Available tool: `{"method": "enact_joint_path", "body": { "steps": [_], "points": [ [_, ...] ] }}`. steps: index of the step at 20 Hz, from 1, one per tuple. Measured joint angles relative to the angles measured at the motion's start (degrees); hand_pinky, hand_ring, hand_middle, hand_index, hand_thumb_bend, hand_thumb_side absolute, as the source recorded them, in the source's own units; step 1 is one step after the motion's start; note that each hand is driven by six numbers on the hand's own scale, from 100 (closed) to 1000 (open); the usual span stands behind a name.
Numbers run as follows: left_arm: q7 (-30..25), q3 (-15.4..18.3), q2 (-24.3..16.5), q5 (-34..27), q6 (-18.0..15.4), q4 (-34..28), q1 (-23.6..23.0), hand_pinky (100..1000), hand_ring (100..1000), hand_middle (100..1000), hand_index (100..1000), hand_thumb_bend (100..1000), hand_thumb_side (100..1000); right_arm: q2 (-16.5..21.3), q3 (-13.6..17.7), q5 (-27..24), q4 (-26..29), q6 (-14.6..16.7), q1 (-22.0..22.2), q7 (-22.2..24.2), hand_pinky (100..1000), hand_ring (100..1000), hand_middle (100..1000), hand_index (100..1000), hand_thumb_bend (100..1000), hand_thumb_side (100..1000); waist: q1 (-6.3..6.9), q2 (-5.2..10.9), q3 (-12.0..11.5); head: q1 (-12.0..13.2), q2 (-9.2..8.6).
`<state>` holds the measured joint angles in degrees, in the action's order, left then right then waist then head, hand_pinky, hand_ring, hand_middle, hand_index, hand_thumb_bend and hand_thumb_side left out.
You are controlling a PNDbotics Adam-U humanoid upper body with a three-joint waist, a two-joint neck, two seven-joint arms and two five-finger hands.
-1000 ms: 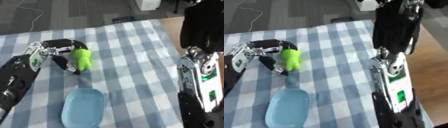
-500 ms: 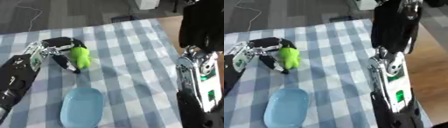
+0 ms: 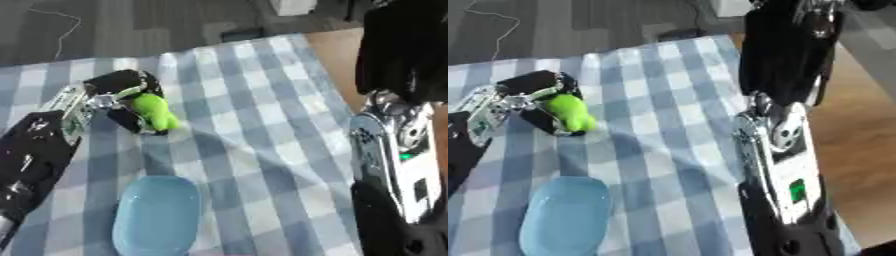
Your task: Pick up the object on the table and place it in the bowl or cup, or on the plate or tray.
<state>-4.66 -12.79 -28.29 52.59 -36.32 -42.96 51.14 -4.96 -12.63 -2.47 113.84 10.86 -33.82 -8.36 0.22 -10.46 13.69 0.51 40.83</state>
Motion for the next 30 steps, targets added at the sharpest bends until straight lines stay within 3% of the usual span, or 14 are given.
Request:
{"method": "enact_joint_path", "body": {
  "steps": [1, 3, 4, 5, 7, 10, 21, 26, 27, 30],
  "points": [
    [0.6, 0.0, 0.0, -0.1, 0.0, 0.0, 0.0, 100, 239, 374, 518, 318, 578, 0.0, 0.0, 0.0, 0.0, 0.0, 0.0, 0.0, 348, 420, 846, 1000, 100, 824, 0.0, 0.0, 0.0, 0.0, 0.0],
    [2.2, 0.0, 0.0, -0.4, -0.1, -0.1, 0.0, 100, 159, 319, 472, 144, 622, 0.0, 0.0, 0.0, 0.0, 0.0, 0.0, 0.0, 348, 420, 846, 1000, 100, 825, 0.0, 0.0, 0.0, 0.0, 0.0],
    [3.1, 0.0, 0.0, -0.7, -0.1, -0.1, 0.0, 100, 153, 316, 470, 120, 631, 0.0, 0.0, 0.0, 0.0, 0.0, 0.0, 0.0, 348, 420, 846, 1000, 100, 825, 0.0, 0.0, 0.0, 0.0, 0.0],
    [4.0, 0.0, 0.0, -0.9, -0.2, -0.1, 0.0, 100, 102, 279, 446, 100, 742, 0.0, 0.0, 0.0, 0.0, 0.0, 0.0, 0.0, 348, 420, 846, 1000, 100, 823, 0.0, 0.0, 0.0, 0.0, 0.0],
    [5.7, 0.0, 0.0, -1.3, -0.3, -0.4, 0.0, 100, 100, 238, 424, 100, 712, 0.0, 0.0, 0.0, 0.0, 0.0, 0.0, 0.0, 347, 420, 846, 1000, 100, 825, 0.0, 0.0, 0.0, 0.0, 0.0],
    [8.5, -0.1, 0.0, -1.6, -0.7, -0.8, 0.0, 100, 100, 100, 388, 100, 711, 0.0, 0.0, 0.0, 0.0, 0.0, 0.0, 0.0, 347, 420, 845, 1000, 100, 825, 0.0, 0.0, 0.0, 0.0, -0.01],
    [17.9, -0.4, -0.4, 3.4, -4.1, -1.9, 0.0, 100, 100, 100, 281, 100, 673, 0.1, 0.0, 0.0, 0.0, 0.0, 0.0, 0.0, 348, 419, 845, 1000, 100, 825, 0.0, 0.0, -0.6, -0.1, -0.01],
    [18.8, -0.6, -1.0, 4.9, -4.5, -2.1, 0.0, 100, 100, 100, 260, 100, 666, 0.2, 0.0, 0.0, 0.0, 0.0, 0.0, 0.0, 348, 419, 845, 1000, 100, 825, 0.09, 0.01, -1.1, -0.2, -0.01],
    [18.6, -0.7, -1.2, 5.3, -4.4, -2.6, 0.0, 100, 100, 100, 220, 100, 654, 0.2, 0.0, 0.0, 0.0, -0.1, 0.0, 0.0, 348, 419, 845, 1000, 100, 826, 0.15, 0.01, -1.3, -0.4, -0.01],
    [18.0, -0.7, -1.6, 5.0, -3.8, -5.8, 0.0, 100, 100, 100, 210, 100, 646, 0.7, 0.0, 0.1, 0.0, -0.1, 0.0, 0.0, 348, 419, 845, 1000, 100, 825, 0.5, 0.04, -1.5, -0.7, -0.01]
  ]
}}
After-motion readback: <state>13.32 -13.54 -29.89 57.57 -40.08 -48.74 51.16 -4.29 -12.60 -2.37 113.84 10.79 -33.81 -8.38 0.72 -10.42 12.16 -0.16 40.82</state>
